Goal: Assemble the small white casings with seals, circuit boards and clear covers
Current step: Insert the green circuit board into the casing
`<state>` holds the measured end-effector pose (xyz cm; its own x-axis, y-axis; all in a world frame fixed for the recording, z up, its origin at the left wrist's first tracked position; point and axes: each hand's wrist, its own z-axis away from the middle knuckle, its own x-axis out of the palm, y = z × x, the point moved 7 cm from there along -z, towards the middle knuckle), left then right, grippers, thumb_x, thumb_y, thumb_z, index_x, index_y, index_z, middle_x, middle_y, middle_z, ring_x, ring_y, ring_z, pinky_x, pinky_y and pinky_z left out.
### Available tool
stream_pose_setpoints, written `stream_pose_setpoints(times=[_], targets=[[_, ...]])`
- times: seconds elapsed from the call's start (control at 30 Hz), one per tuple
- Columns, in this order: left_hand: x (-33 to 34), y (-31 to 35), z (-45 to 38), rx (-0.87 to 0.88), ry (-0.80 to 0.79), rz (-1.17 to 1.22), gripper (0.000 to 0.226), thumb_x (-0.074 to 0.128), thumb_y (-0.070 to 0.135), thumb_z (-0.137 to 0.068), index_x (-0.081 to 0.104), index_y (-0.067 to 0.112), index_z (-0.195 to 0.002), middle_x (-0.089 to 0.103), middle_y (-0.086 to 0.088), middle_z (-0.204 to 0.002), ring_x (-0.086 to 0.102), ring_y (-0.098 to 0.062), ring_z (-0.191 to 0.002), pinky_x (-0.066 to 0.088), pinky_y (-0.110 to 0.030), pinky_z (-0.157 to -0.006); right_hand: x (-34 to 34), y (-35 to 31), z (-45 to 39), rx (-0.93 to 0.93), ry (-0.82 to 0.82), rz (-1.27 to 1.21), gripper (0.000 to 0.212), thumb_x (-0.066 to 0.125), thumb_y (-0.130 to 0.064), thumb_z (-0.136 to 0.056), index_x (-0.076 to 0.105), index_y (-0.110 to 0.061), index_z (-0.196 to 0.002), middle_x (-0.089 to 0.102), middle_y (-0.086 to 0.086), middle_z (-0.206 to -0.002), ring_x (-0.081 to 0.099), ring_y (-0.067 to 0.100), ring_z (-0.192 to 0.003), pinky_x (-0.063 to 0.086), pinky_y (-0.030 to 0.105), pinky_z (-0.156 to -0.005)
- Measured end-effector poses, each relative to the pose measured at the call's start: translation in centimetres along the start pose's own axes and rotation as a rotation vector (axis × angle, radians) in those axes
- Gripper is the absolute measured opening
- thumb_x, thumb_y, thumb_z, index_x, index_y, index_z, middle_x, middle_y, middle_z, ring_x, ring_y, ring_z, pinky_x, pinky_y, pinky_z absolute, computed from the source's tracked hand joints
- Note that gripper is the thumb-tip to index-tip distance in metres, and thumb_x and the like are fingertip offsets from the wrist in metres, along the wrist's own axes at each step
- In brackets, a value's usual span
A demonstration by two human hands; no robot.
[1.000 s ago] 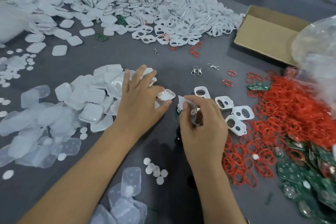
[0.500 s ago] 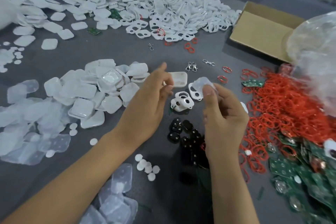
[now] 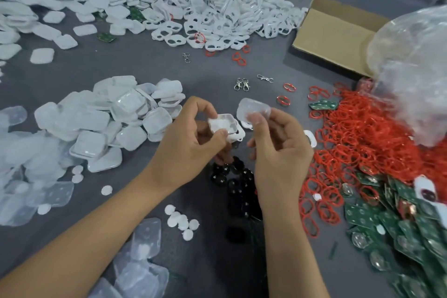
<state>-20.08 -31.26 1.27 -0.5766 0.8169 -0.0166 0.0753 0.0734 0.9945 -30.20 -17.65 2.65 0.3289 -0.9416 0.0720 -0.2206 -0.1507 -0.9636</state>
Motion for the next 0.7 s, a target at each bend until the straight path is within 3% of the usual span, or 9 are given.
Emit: stream_pose_setpoints(times=[0.1, 0.2, 0.27, 0.33, 0.4, 0.43, 0.53, 0.7], targets=[[0.4, -0.4, -0.1, -0.023, -0.051, -0.001, 0.041, 0.061, 0.007, -0.103, 0.043, 0.018, -0.138, 0.08, -0.008, -0.092, 0.079, -0.025, -0.081, 0.061, -0.027, -0.069, 0.5, -0.2, 0.3, -0.025, -0.038, 0.012, 0.004, 0.076, -0.019, -0.094, 0.075, -0.023, -0.094, 0.074, -0.008, -0.081, 0.059, 0.001, -0.063, 0.047, 0.017, -0.059], [0.7, -0.2, 0.0, -0.002, -0.098, -0.028, 0.032, 0.061, 0.009, -0.103, 0.053, 0.013, -0.134, 0.08, -0.003, -0.099, 0.079, -0.02, -0.089, 0.062, -0.027, -0.075, 0.9, -0.6, 0.4, -0.092, -0.085, 0.134, 0.004, 0.075, -0.019, -0.094, 0.075, -0.022, -0.092, 0.07, -0.003, -0.094, 0.055, 0.003, -0.069, 0.043, 0.01, -0.067], [0.8, -0.1, 0.1, 0.007, -0.124, -0.055, 0.029, 0.064, 0.012, -0.102, 0.058, 0.014, -0.13, 0.08, 0.0, -0.101, 0.079, -0.018, -0.092, 0.063, -0.029, -0.078, 0.9, -0.4, 0.3, -0.091, -0.091, 0.168, 0.002, 0.076, -0.018, -0.094, 0.076, -0.019, -0.093, 0.068, 0.001, -0.104, 0.061, 0.005, -0.081, 0.047, 0.013, -0.073], [0.9, 0.0, 0.2, 0.019, -0.143, -0.09, 0.03, 0.064, 0.011, -0.102, 0.059, 0.015, -0.131, 0.08, 0.001, -0.104, 0.078, -0.017, -0.095, 0.063, -0.032, -0.082, 0.8, 0.0, 0.2, -0.062, -0.085, 0.17, 0.002, 0.075, -0.019, -0.095, 0.076, -0.019, -0.094, 0.068, -0.002, -0.105, 0.066, 0.012, -0.093, 0.056, 0.031, -0.08], [0.8, 0.2, 0.3, 0.033, -0.146, -0.085, 0.03, 0.063, 0.01, -0.103, 0.06, 0.014, -0.132, 0.079, 0.001, -0.107, 0.078, -0.018, -0.097, 0.063, -0.032, -0.083, 0.8, 0.4, 0.1, -0.026, -0.096, 0.172, 0.004, 0.073, -0.02, -0.097, 0.076, -0.018, -0.095, 0.069, -0.009, -0.098, 0.068, 0.02, -0.091, 0.058, 0.051, -0.079], [0.8, 0.3, 0.3, 0.04, -0.141, -0.081, 0.03, 0.062, 0.01, -0.103, 0.061, 0.014, -0.132, 0.079, 0.001, -0.109, 0.077, -0.017, -0.099, 0.062, -0.031, -0.084, 0.8, 0.7, 0.0, -0.012, -0.106, 0.176, 0.006, 0.071, -0.021, -0.099, 0.076, -0.019, -0.097, 0.068, -0.012, -0.093, 0.067, 0.021, -0.087, 0.057, 0.054, -0.076], [0.5, 0.4, 0.1, 0.048, -0.12, -0.105, 0.029, 0.061, 0.01, -0.103, 0.063, 0.014, -0.132, 0.078, 0.004, -0.112, 0.076, -0.013, -0.102, 0.061, -0.03, -0.086, 0.9, 1.1, -0.2, 0.001, -0.13, 0.214, 0.013, 0.065, -0.022, -0.102, 0.075, -0.028, -0.098, 0.07, -0.003, -0.088, 0.066, 0.025, -0.081, 0.058, 0.054, -0.074], [0.5, 0.4, 0.2, 0.067, -0.122, -0.184, 0.028, 0.06, 0.008, -0.103, 0.067, 0.015, -0.129, 0.079, 0.007, -0.104, 0.077, -0.01, -0.094, 0.059, -0.022, -0.082, 1.0, 1.1, 0.0, 0.008, -0.137, 0.201, 0.012, 0.062, -0.022, -0.103, 0.074, -0.021, -0.101, 0.069, 0.004, -0.088, 0.066, 0.025, -0.078, 0.057, 0.044, -0.066]])
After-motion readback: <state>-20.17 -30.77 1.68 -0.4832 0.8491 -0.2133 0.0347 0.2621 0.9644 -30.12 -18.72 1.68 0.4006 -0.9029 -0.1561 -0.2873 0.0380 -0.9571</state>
